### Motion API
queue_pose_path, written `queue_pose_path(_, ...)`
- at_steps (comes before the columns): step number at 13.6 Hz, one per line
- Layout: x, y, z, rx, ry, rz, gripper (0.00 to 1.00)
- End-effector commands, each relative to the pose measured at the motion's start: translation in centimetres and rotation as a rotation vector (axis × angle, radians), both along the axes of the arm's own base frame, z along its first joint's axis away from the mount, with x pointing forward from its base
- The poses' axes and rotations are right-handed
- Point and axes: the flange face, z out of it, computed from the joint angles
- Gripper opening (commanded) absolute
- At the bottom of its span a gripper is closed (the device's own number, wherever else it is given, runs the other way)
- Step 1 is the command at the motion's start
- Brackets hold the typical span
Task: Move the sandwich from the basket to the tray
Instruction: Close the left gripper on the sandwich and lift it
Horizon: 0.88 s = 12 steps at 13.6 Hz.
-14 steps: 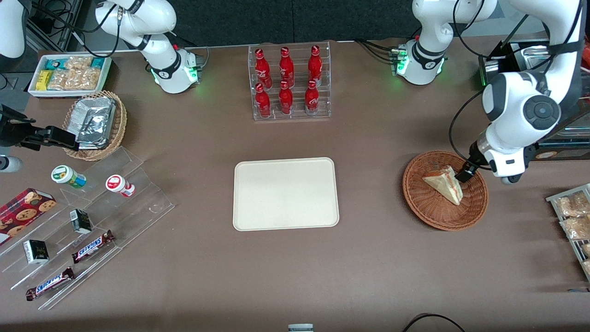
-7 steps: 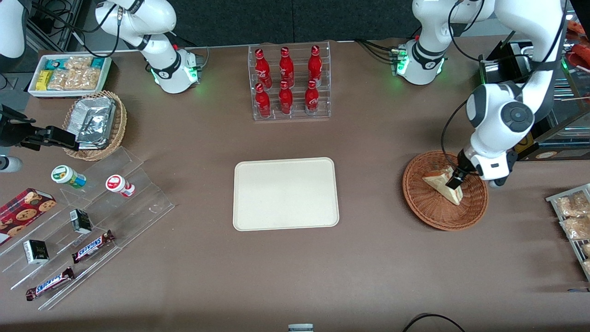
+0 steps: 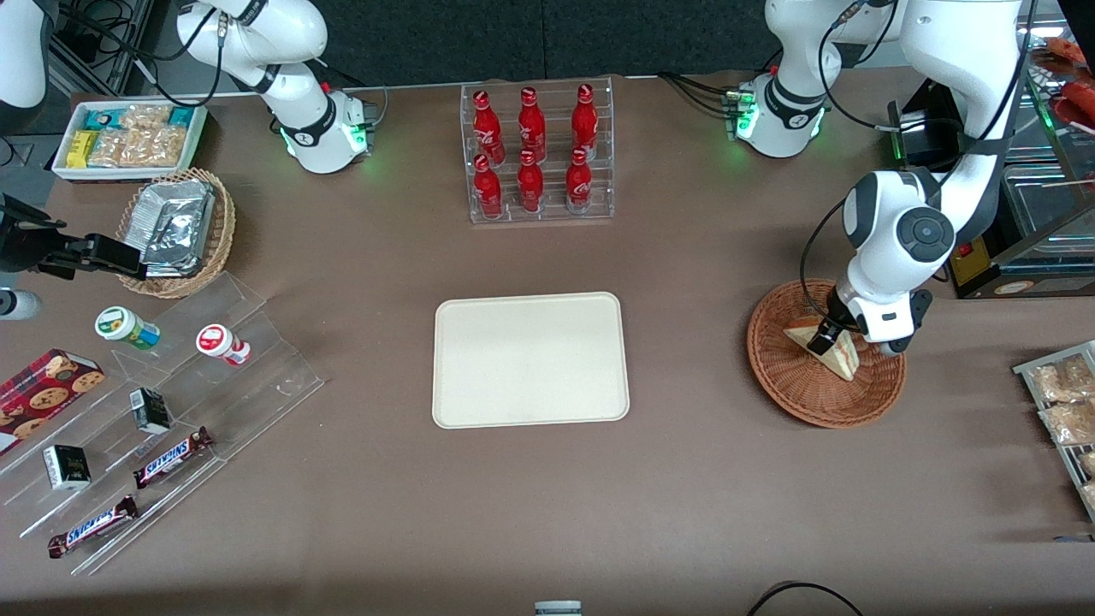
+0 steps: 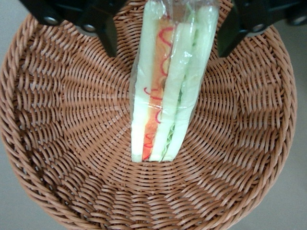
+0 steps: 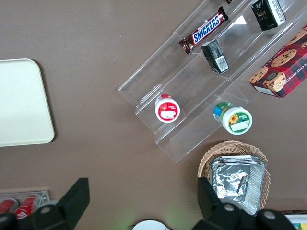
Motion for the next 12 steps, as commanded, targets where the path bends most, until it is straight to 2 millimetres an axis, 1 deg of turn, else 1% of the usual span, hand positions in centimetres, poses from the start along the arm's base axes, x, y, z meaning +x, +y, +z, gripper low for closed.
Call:
queue_pose_path(1,0.3,0.1,0.3,0.008,-0.010,-0.006,0.01)
queue_pose_path(2,0.3,0.0,0.9,0.009,-0.003,-0.009,0.00)
queue_pose_path(3,0.2,-0.4,2.1,0.022,0.013,-0.028,0.00)
queue_pose_path(4,0.3,-0.8,3.9,0.046,0.033,-0.051,0.00)
queue_pose_path(5,0.4,-2.3,6.7,0.064,0.072,-0.078,0.00)
queue_pose_path(6,0.7,-3.6,8.9,0.077,0.114,-0.098,0.00)
queue_pose_path(7,1.3,-5.6,12.1,0.090,0.148,-0.132,0.00)
queue_pose_path(9,2.5,-9.6,17.7,0.100,0.168,-0.180,0.00)
queue_pose_path(10,2.7,-11.2,19.7,0.094,0.168,-0.199,0.00)
queue_pose_path(11,3.4,-14.3,21.5,0.083,0.152,-0.242,0.00)
queue_pose_path(12,3.8,-17.5,22.4,0.059,0.150,-0.276,0.00)
